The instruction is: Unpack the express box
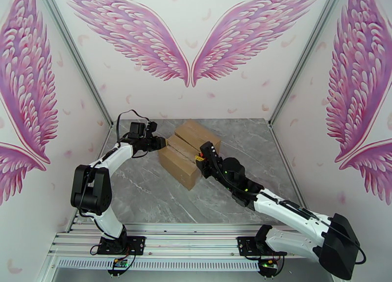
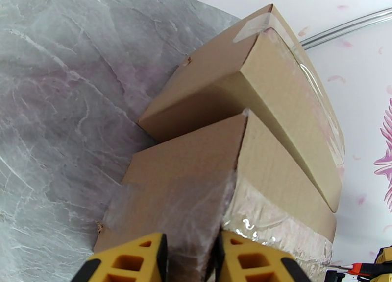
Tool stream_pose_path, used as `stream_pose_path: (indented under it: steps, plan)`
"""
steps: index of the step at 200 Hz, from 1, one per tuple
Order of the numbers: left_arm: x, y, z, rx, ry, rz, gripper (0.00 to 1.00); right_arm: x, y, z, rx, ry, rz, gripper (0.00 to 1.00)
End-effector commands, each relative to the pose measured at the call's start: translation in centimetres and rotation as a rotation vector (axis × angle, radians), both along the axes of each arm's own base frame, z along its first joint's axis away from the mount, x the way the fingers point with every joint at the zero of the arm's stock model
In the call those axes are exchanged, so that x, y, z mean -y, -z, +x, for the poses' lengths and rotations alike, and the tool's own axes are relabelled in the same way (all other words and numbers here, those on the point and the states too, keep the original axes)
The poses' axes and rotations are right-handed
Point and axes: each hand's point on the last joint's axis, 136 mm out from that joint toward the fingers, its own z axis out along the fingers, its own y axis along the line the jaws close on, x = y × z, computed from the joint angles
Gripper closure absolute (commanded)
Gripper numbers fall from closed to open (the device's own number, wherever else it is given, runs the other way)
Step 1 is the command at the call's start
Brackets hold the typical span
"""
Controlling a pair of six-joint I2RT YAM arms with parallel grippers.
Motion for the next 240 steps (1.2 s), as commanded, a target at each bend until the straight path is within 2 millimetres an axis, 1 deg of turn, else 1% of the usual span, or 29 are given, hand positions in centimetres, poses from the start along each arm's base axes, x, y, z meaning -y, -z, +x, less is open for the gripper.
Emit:
stream_pose_path:
  steps: [1,36,57,74,90,91,92,94,108,130,141,159,162,164,180,181,182,185,200,221,240]
  plan:
    - [-3.8,6.3,-0.7,-0.165,-0.127,0.181,0.69,1.4,1.6,-0.1,-0.048,0.042,-0.049,1.00]
    - [-3.3,6.1,-0.7,-0.165,-0.118,0.176,0.69,1.9,2.0,-0.3,-0.055,0.054,-0.053,1.00]
    - [-2.5,5.7,-0.9,-0.153,-0.093,0.174,0.69,2.1,1.5,-0.3,-0.039,0.057,-0.054,1.00]
    - [-1.7,5.4,-1.4,-0.150,-0.068,0.177,0.69,2.4,0.1,-0.3,-0.005,0.065,-0.048,1.00]
    - [-1.0,4.5,-1.8,-0.133,-0.048,0.170,0.66,2.5,-2.1,-0.4,0.042,0.063,-0.031,1.00]
    - [-1.0,4.4,-1.8,-0.131,-0.047,0.170,0.65,2.4,-2.2,-0.4,0.044,0.061,-0.029,1.00]
    - [-0.9,3.7,-1.4,-0.113,-0.047,0.166,0.65,2.4,-2.4,-0.4,0.048,0.060,-0.028,1.00]
    - [-0.8,3.1,-1.1,-0.099,-0.047,0.162,0.64,2.4,-2.6,-0.4,0.053,0.059,-0.026,1.00]
    - [-0.4,1.6,-1.1,-0.065,-0.040,0.149,0.57,1.7,-4.5,-0.2,0.089,0.038,-0.013,1.00]
    - [-0.3,-1.0,-0.9,-0.006,-0.045,0.128,0.45,-0.3,-6.4,0.7,0.133,-0.014,-0.007,1.00]
    - [-0.5,-2.3,-0.8,0.023,-0.051,0.119,0.41,-1.7,-6.8,1.6,0.144,-0.042,-0.005,1.00]
    - [-0.9,-4.3,-0.5,0.065,-0.057,0.096,0.38,-4.5,-7.2,3.2,0.149,-0.098,-0.011,1.00]
    - [-1.0,-4.5,-0.5,0.070,-0.058,0.094,0.38,-5.0,-7.2,3.4,0.149,-0.108,-0.012,1.00]
    - [-1.1,-4.6,-0.4,0.073,-0.059,0.091,0.38,-5.2,-7.5,3.6,0.156,-0.112,-0.006,1.00]
    - [-1.4,-5.7,-0.2,0.094,-0.056,0.075,0.39,-7.6,-7.4,5.2,0.161,-0.146,0.010,1.00]
    - [-1.5,-5.7,-0.2,0.093,-0.056,0.075,0.39,-7.7,-7.7,5.2,0.167,-0.147,0.015,1.00]
    - [-1.5,-5.7,-0.2,0.094,-0.056,0.075,0.39,-7.9,-7.5,5.5,0.163,-0.149,0.012,1.00]
    - [-1.6,-5.8,-0.2,0.097,-0.057,0.073,0.40,-8.2,-7.7,5.7,0.168,-0.153,0.018,1.00]
    - [-2.2,-5.8,0.0,0.100,-0.062,0.073,0.42,-10.1,-7.3,7.3,0.164,-0.169,0.020,1.00]
    - [-2.6,-4.4,0.1,0.071,-0.053,0.065,0.43,-12.2,-6.7,8.9,0.162,-0.195,0.037,1.00]
    - [-2.4,-2.7,0.1,0.032,-0.033,0.063,0.44,-13.3,-6.2,10.1,0.155,-0.196,0.058,1.00]
